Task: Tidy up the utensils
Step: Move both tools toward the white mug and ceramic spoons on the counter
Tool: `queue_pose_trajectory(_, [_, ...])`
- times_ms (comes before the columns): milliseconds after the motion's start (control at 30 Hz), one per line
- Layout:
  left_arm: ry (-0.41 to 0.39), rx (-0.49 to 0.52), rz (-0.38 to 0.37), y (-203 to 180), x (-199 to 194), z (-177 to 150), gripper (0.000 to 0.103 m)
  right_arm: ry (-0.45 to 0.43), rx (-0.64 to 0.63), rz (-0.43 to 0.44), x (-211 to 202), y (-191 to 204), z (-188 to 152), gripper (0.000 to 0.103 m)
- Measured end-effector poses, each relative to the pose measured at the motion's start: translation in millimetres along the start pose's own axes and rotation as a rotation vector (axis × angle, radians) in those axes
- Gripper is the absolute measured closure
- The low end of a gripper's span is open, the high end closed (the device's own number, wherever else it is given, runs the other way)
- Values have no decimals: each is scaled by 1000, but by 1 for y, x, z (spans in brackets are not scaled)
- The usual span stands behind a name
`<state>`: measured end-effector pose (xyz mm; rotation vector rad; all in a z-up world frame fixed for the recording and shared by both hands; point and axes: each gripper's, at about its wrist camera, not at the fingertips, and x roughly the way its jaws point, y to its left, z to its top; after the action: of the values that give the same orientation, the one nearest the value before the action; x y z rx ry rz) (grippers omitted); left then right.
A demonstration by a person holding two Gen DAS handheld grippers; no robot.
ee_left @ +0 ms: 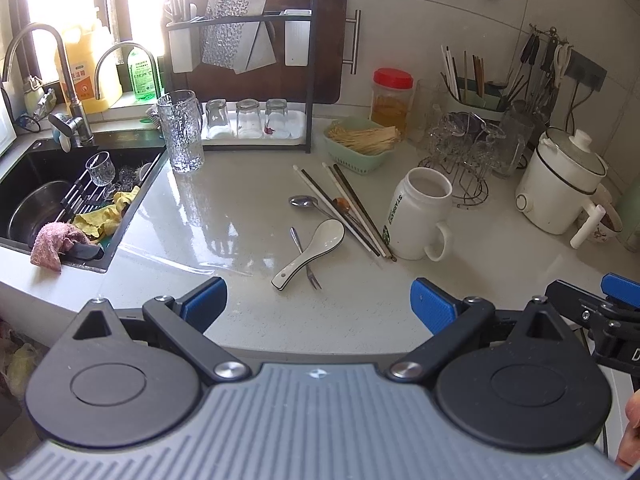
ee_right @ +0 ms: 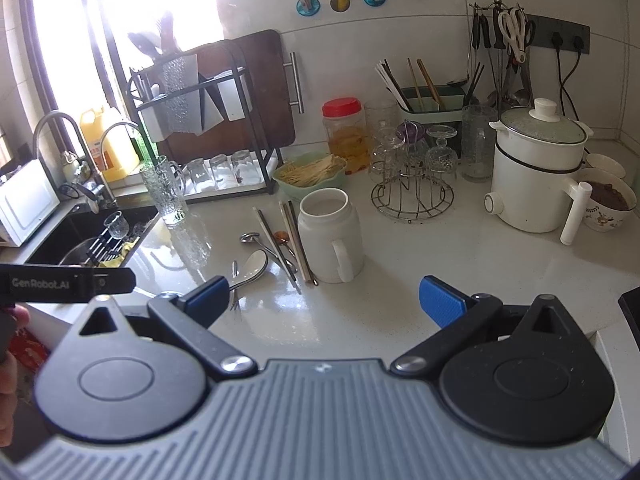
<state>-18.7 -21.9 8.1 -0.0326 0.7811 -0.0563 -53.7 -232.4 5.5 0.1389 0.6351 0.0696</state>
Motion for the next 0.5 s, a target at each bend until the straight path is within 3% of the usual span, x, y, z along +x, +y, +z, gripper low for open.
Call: queue_pose_trajectory(500, [3, 10, -9, -9, 3, -3, 3, -21, -9, 7, -3, -2, -7, 0])
